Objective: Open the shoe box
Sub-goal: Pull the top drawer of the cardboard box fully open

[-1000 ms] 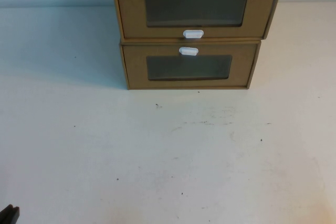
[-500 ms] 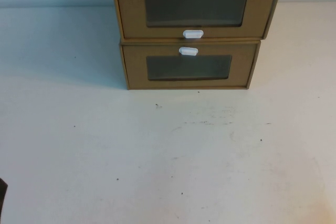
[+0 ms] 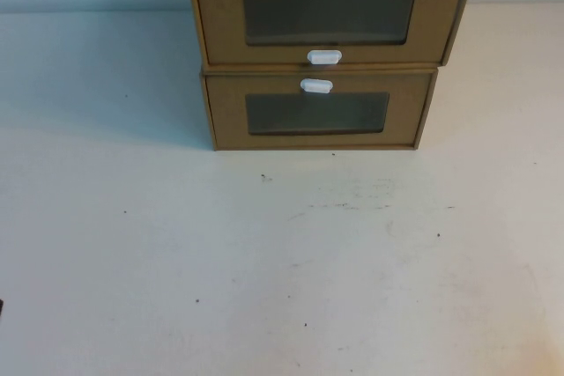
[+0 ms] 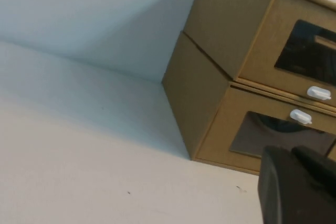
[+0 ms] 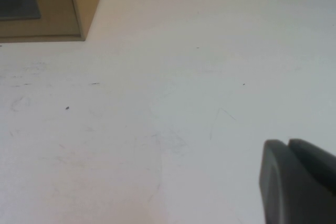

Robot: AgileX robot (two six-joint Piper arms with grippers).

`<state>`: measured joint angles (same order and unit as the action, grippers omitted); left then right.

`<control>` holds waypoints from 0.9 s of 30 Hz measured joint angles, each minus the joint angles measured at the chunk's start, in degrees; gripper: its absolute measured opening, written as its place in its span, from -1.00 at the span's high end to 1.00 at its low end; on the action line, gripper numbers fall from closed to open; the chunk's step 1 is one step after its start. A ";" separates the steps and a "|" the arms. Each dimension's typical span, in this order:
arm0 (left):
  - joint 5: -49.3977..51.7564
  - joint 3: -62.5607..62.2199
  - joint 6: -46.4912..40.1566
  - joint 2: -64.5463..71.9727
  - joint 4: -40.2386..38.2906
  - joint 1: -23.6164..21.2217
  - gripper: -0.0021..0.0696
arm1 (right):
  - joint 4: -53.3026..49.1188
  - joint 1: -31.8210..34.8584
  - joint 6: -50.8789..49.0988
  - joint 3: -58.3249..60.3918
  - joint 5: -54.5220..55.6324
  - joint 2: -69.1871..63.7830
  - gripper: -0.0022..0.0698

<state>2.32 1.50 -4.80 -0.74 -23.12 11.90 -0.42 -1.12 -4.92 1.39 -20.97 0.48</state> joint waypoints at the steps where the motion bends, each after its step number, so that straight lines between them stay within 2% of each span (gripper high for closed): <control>1: 1.00 -0.26 1.23 0.00 -0.61 0.00 0.96 | 0.00 0.00 0.00 0.00 0.00 0.00 0.98; 4: 6.90 -5.59 2.86 2.42 -0.65 0.00 0.96 | 0.00 0.00 0.00 0.00 0.00 0.00 0.98; 9: 22.43 -23.18 2.71 19.09 6.06 0.00 0.96 | 0.00 0.00 0.00 0.00 0.00 0.00 0.98; 13: 33.95 -38.95 -5.26 35.60 7.77 0.00 0.96 | 0.00 0.00 0.00 0.00 0.00 0.00 0.98; 19: 44.51 -60.40 -20.88 54.30 1.33 0.00 0.96 | 0.00 0.00 0.00 0.00 0.00 0.00 0.98; 27: 56.61 -94.78 -29.39 78.99 -6.33 0.00 0.96 | 0.00 0.00 0.00 0.00 0.00 0.00 0.98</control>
<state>58.93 -93.28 -34.19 78.25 -29.45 11.90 -0.42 -1.12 -4.92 1.39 -20.97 0.48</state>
